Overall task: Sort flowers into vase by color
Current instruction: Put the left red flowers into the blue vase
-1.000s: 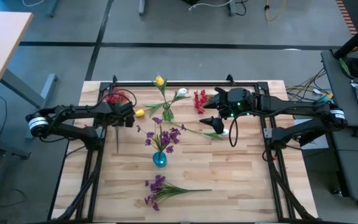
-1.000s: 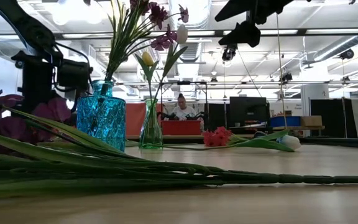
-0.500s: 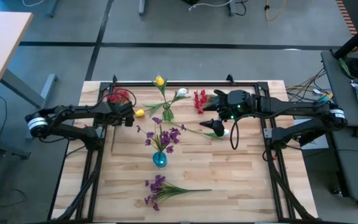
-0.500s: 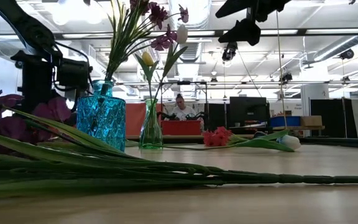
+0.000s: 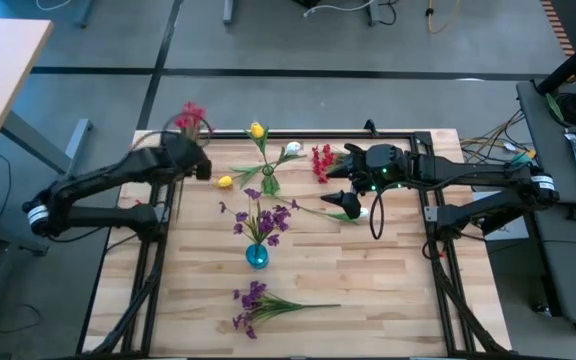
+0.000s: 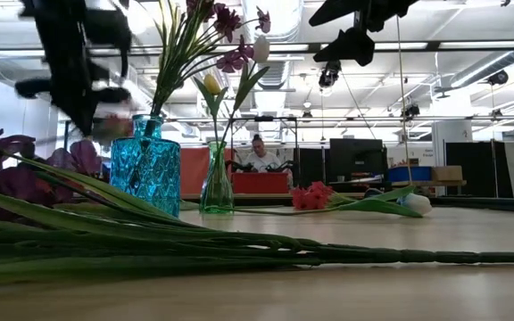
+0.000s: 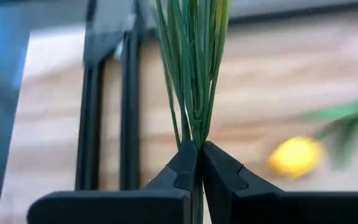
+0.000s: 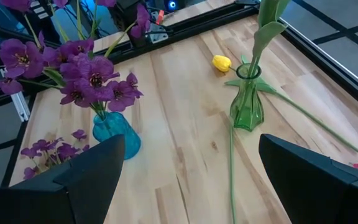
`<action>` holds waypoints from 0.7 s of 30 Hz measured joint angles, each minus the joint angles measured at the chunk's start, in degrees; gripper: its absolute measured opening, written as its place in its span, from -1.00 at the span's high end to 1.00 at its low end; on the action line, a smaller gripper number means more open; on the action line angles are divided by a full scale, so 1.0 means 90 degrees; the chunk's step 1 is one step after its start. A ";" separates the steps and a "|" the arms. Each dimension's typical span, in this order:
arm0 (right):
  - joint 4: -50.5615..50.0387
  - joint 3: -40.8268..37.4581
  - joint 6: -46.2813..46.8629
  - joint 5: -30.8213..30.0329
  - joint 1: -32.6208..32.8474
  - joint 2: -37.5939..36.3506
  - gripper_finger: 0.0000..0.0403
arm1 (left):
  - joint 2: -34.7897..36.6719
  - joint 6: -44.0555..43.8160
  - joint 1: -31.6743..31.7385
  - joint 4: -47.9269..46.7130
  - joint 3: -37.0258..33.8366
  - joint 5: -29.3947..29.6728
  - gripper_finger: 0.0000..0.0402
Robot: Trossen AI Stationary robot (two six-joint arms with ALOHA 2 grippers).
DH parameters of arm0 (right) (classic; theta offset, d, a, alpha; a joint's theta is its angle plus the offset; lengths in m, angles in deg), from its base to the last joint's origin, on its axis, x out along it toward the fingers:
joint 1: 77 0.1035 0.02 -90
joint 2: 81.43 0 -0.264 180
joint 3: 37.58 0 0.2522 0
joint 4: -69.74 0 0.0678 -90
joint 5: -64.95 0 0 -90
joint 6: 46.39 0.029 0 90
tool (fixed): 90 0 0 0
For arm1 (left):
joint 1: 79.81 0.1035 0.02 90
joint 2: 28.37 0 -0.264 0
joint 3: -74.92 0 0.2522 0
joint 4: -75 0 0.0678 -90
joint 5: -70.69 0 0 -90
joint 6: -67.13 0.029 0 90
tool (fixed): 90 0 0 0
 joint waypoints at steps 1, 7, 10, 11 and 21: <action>0.0000 0.0000 0.0000 0.0000 0.0000 0.0000 -0.79 | 0.0164 0.0097 -0.0086 0.0016 0.0228 0.0048 1.00; 0.0000 0.0000 -0.0001 0.0001 0.0000 0.0000 -0.79 | 0.1058 0.0704 -0.1124 0.0381 0.1417 0.0688 1.00; 0.0000 0.0000 -0.0016 -0.0002 0.0015 0.0000 -0.79 | 0.1458 0.1490 -0.2113 0.1682 0.1463 0.0679 1.00; 0.0000 0.0000 -0.0032 -0.0007 0.0027 0.0000 -0.79 | 0.1554 0.1784 -0.2526 0.2237 0.1408 0.0677 1.00; 0.0000 0.0000 0.0022 -0.0007 0.0328 0.0000 -0.79 | 0.1633 0.4427 -0.6657 0.6966 -0.0111 0.2991 1.00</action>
